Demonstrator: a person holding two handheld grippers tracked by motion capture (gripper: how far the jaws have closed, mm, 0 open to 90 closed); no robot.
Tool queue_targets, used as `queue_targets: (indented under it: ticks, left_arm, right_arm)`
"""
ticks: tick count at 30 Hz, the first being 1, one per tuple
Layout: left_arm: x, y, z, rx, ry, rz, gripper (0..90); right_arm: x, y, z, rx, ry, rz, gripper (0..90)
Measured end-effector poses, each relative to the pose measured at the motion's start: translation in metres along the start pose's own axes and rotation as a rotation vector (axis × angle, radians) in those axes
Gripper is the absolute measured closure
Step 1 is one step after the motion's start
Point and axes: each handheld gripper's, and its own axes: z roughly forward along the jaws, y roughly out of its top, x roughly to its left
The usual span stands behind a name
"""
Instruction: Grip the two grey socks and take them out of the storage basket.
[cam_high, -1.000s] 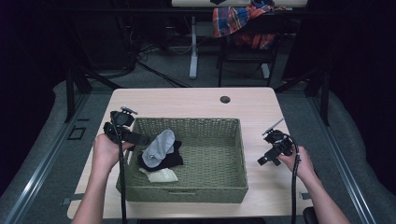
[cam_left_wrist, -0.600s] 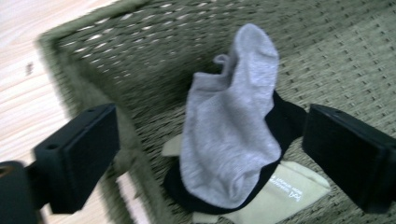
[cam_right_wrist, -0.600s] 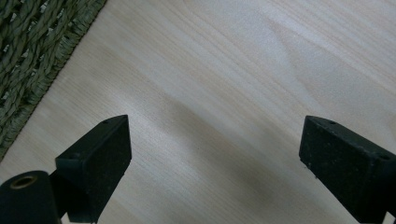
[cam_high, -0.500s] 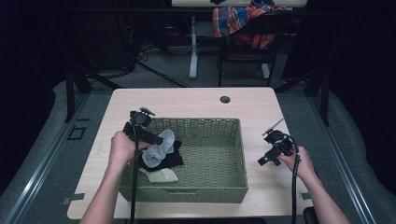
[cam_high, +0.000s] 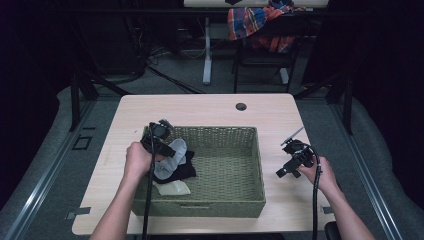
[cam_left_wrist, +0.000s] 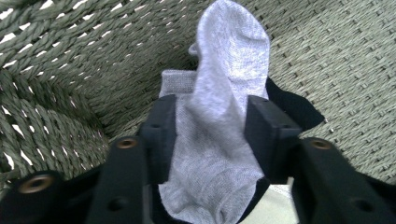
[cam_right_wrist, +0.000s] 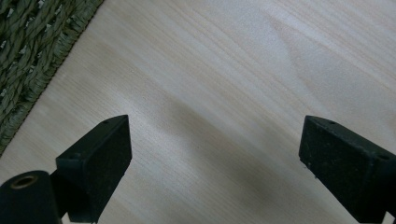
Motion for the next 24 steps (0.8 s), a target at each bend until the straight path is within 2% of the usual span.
queue_targets:
  ticks: [3,4,5,9,11,12,15,16,24]
  left_arm:
    - [0.0,0.0,0.001,-0.003,-0.01,0.004,69.8]
    - [-0.001,-0.001,0.002,-0.002,-0.018,0.005,69.8]
    - [-0.001,-0.001,0.002,-0.008,-0.02,0.006,75.5]
    - [0.0,-0.001,-0.001,-0.014,-0.026,0.014,81.6]
    - [0.0,-0.002,-0.003,-0.015,-0.023,0.018,82.0]
    - [0.0,-0.002,-0.006,-0.023,-0.024,0.016,82.3]
    - [0.001,-0.002,-0.01,-0.024,-0.024,0.02,82.3]
    - [0.001,-0.002,-0.016,-0.036,-0.022,0.02,82.3]
    - [0.004,-0.005,-0.039,-0.08,-0.019,0.013,83.5]
  right_arm:
    - [0.0,0.0,0.0,0.004,0.001,-0.003,9.1]
    - [0.001,-0.001,0.001,-0.018,0.005,0.014,9.1]
    - [-0.001,0.001,-0.002,0.026,-0.004,-0.026,9.1]
    - [-0.001,0.001,-0.001,0.014,-0.003,-0.017,9.1]
    - [-0.001,0.001,-0.001,0.015,-0.004,-0.017,9.1]
    - [0.001,-0.001,0.001,-0.017,0.001,0.011,9.1]
    - [0.0,0.0,-0.001,0.005,0.009,-0.005,9.1]
    - [-0.001,0.001,-0.002,0.021,0.002,-0.019,9.1]
    - [0.0,0.0,-0.002,0.008,0.006,-0.008,9.1]
